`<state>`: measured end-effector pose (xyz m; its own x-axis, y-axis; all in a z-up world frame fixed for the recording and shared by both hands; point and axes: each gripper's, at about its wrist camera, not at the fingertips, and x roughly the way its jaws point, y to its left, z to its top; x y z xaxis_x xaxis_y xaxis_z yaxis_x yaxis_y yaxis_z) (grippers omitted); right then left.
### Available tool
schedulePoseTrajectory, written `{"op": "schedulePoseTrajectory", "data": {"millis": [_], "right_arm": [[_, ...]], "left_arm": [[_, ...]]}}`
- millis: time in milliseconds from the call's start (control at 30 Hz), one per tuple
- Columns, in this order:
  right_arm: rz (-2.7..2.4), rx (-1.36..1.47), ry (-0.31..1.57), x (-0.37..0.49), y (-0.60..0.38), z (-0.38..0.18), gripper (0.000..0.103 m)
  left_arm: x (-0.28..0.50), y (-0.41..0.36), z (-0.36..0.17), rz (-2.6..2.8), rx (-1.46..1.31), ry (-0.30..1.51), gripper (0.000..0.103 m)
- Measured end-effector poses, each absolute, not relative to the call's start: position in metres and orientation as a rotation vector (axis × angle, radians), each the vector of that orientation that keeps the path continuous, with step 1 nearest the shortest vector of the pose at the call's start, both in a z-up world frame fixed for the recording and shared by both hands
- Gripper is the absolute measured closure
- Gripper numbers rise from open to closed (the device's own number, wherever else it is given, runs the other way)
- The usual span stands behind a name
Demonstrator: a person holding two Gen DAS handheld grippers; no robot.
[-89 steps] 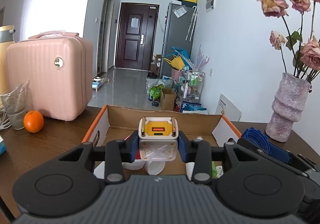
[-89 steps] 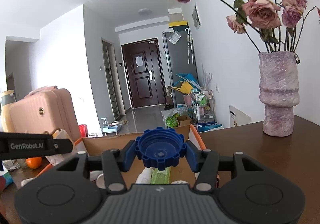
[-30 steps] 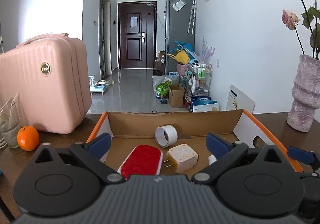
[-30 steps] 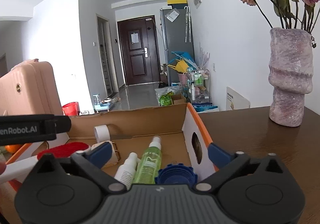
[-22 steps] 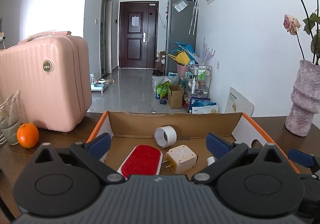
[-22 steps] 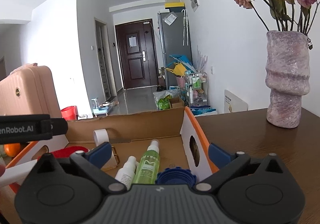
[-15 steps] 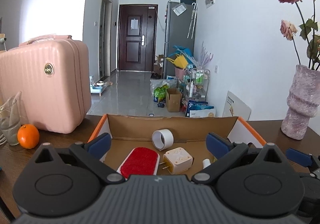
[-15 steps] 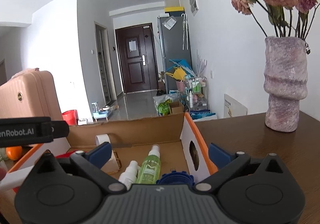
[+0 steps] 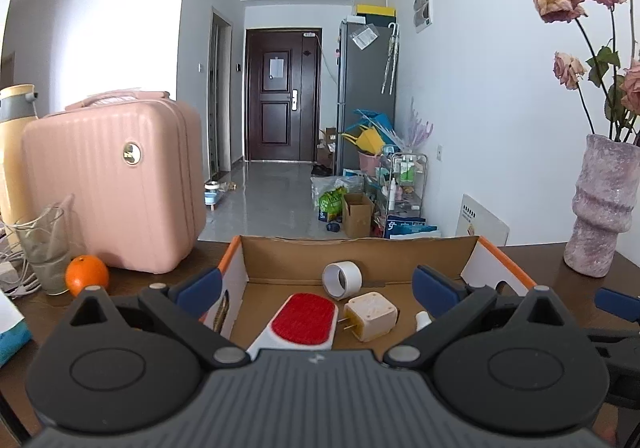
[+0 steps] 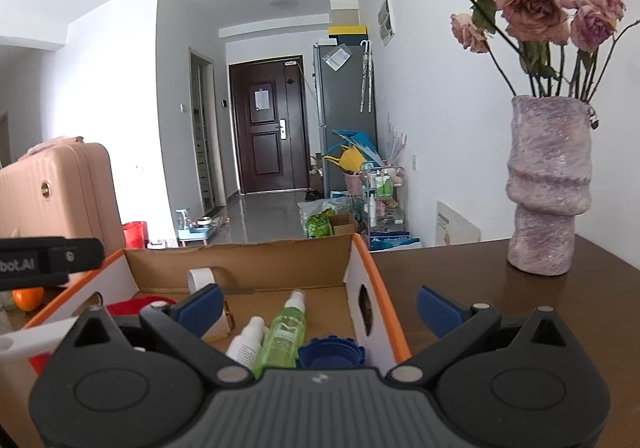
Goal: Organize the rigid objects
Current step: 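Withdraw both tools from the box back over the table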
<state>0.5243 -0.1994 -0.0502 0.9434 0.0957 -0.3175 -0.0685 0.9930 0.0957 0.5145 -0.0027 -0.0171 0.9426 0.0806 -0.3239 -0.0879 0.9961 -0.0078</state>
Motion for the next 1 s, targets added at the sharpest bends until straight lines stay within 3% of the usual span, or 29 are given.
{"op": "schedulePoseTrajectory", "data": {"millis": [1000], "right_arm": [[0.052,0.086,0.309,0.419,-0.231,-0.053,0.000]], "left_arm": [[0.401,-0.002,-0.034,0.087,0.009,0.335,0.000]]}}
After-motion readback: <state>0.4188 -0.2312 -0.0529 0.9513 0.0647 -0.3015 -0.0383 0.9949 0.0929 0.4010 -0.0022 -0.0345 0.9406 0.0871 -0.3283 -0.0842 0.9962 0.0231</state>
